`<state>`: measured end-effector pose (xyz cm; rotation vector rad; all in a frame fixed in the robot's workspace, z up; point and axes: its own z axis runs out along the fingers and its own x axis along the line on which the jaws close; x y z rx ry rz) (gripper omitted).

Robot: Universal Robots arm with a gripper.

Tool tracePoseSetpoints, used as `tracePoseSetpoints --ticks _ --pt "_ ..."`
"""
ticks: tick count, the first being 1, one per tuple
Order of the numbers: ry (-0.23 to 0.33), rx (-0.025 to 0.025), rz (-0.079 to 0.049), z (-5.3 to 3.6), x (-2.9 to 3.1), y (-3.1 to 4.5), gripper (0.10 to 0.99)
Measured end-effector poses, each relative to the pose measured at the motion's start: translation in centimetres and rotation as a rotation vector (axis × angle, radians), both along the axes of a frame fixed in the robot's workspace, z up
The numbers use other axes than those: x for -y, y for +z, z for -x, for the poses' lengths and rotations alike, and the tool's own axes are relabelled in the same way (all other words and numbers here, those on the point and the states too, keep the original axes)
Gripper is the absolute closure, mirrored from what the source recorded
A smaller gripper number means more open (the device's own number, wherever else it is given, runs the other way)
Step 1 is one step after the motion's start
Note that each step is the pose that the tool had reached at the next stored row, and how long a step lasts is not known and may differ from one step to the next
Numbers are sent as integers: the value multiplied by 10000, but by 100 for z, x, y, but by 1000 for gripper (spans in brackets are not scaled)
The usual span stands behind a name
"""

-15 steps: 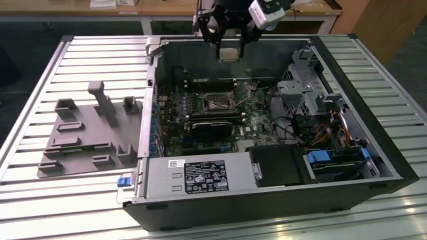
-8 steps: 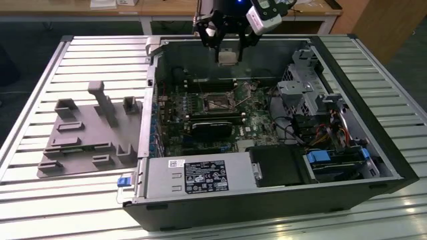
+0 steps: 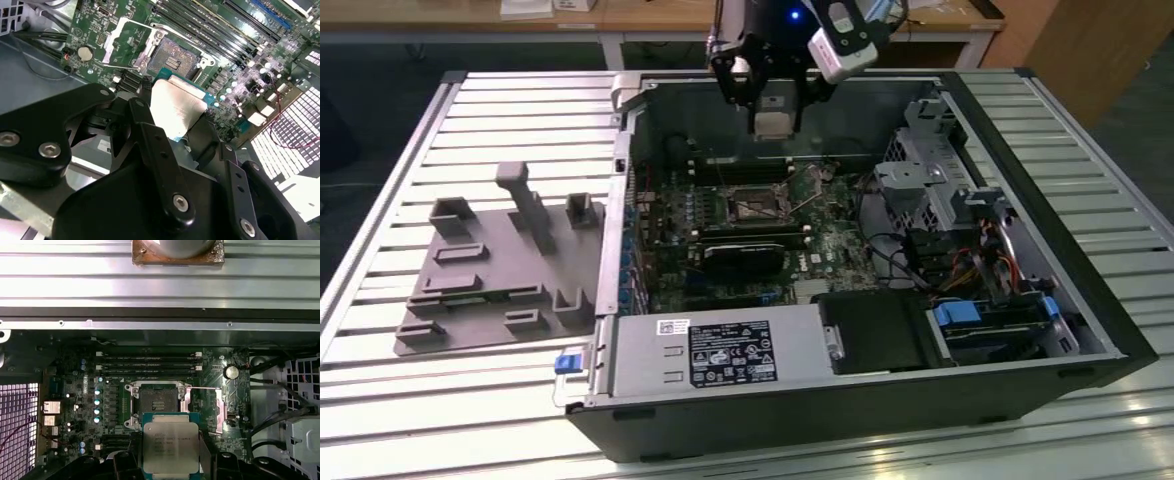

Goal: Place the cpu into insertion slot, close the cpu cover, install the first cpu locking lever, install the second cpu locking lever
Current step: 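Place the cpu into insertion slot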

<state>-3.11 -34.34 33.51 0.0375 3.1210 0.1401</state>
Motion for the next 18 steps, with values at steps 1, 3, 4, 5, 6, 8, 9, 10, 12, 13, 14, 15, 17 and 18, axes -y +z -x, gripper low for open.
tracePoseSetpoints --ticks 1,3,4,5,6,8,9,10,12,13,14,15,17,18 --pt "0 0 -1 3 0 -18 549" --pt "0 0 0 12 0 -45 549" --pt "0 0 0 16 0 -59 549" --pt "0 0 0 19 0 -73 549" --pt "-1 0 -1 20 0 -84 549" --pt "-141 0 -1 20 0 -101 549" --pt "-307 0 0 21 0 -107 549" --pt "-502 0 0 21 0 -114 549" --pt "-856 0 0 21 0 -126 549" --pt "-1036 0 0 21 0 -133 549" --pt "-1216 0 0 21 0 -138 549" --pt "-1401 -1 1 21 0 -143 549" --pt "-1771 0 0 21 0 -151 549" --pt "-1952 0 -1 20 0 -155 549"
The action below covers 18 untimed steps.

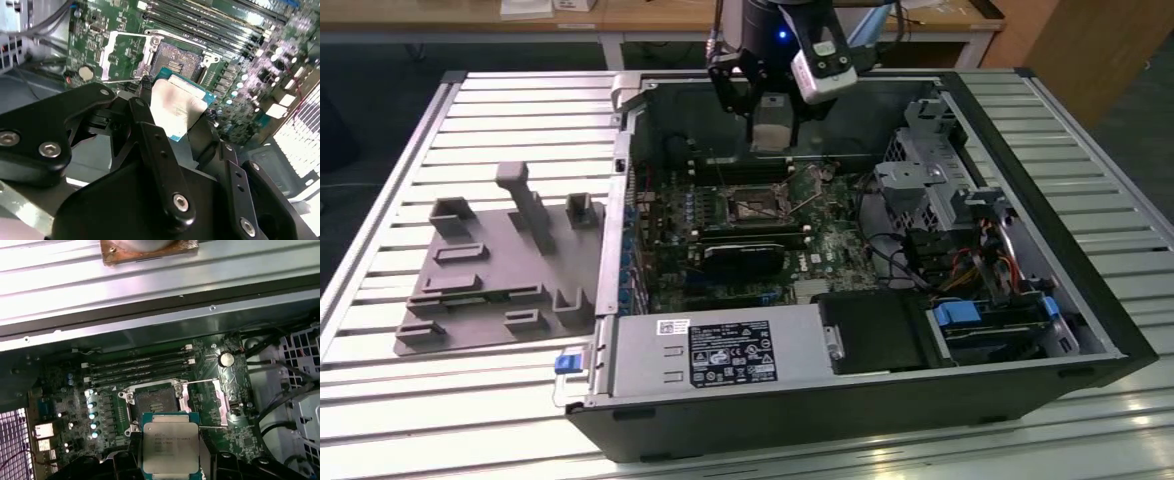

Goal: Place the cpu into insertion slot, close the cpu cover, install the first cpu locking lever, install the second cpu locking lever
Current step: 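Place the cpu into insertion slot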

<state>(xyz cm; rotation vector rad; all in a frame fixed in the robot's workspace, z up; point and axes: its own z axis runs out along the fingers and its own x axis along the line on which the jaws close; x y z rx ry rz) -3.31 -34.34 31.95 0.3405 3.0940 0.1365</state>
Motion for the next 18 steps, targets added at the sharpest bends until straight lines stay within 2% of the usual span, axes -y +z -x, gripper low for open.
tracePoseSetpoints --ticks 18 --pt "-3271 0 0 0 0 -91 549"
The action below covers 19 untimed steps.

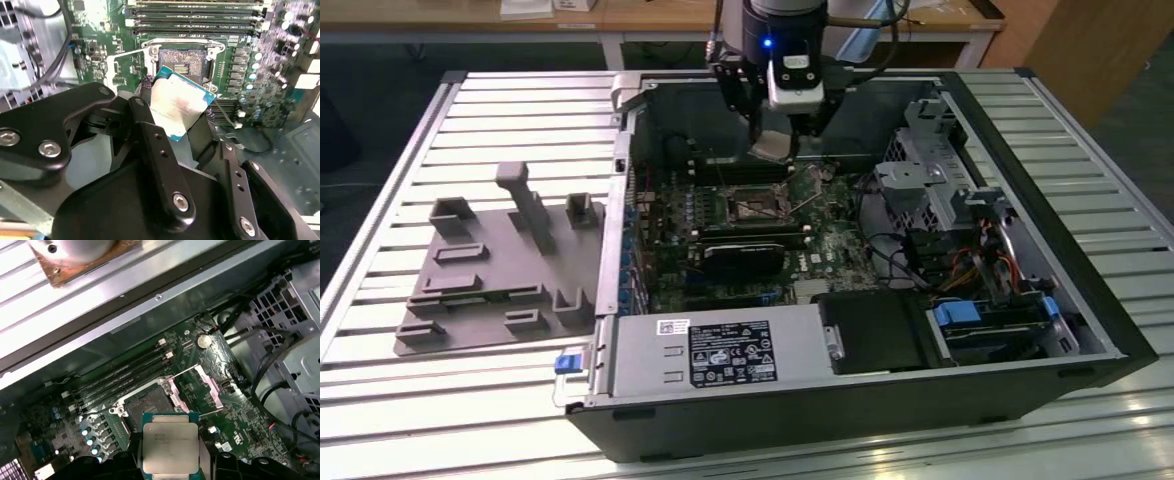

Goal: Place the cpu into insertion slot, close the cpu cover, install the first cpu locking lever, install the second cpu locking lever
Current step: 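Place the cpu into insertion slot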

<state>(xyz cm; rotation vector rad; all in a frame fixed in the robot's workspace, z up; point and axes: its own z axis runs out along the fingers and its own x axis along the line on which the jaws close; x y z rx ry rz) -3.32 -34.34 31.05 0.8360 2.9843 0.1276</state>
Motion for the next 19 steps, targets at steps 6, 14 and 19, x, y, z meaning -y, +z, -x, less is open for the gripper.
tracePoseSetpoints --ticks 6,14,19 --pt "-1093 1 0 0 0 -49 549" --pt "-2556 0 0 0 0 -122 549" --pt "-3455 0 0 0 0 -164 549"
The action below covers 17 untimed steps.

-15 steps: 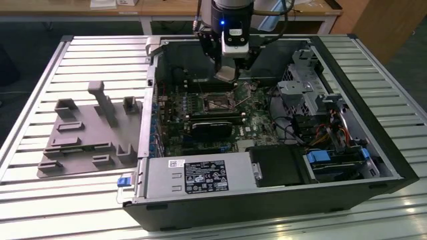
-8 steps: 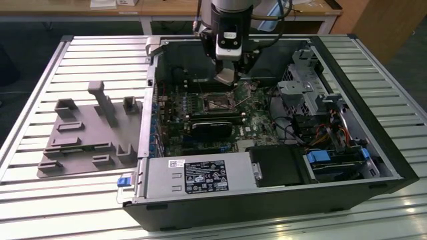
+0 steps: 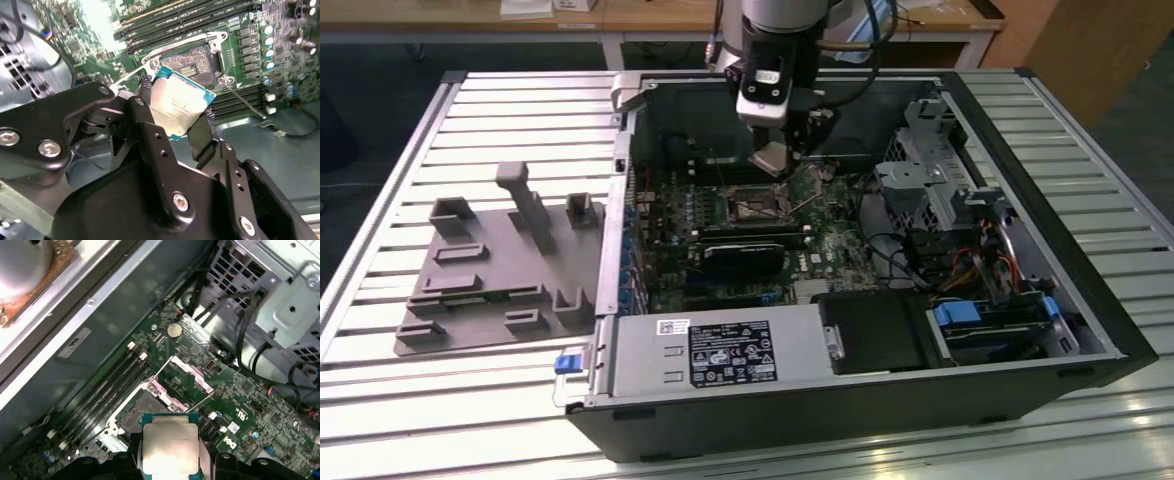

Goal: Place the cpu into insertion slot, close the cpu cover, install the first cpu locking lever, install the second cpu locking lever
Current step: 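Place the cpu into insertion slot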

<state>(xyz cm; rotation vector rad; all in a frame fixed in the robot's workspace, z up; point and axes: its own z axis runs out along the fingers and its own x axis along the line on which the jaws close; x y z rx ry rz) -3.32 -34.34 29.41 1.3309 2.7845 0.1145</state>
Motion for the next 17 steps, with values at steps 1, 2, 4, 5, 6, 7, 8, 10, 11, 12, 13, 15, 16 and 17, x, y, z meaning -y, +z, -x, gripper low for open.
tracePoseSetpoints --ticks 1,2,4,5,6,7,8,10,11,12,13,15,16,17 --pt "-179 0 0 0 0 -9 549" --pt "-361 0 0 0 0 -17 549" --pt "-736 0 -1 0 0 -33 549" --pt "-916 0 0 0 0 -40 549" --pt "-1095 0 0 0 0 -47 549" --pt "-1276 0 1 0 0 -54 549" --pt "-1460 0 1 0 0 -61 549" --pt "-1819 0 1 0 0 -75 549" --pt "-2001 0 0 0 0 -83 549" --pt "-2180 0 0 0 0 -90 549" --pt "-2377 1 0 0 0 -99 549" --pt "-2735 1 0 0 0 -116 549" --pt "-2916 0 0 0 0 -124 549" --pt "-3095 1 0 0 0 -132 549"
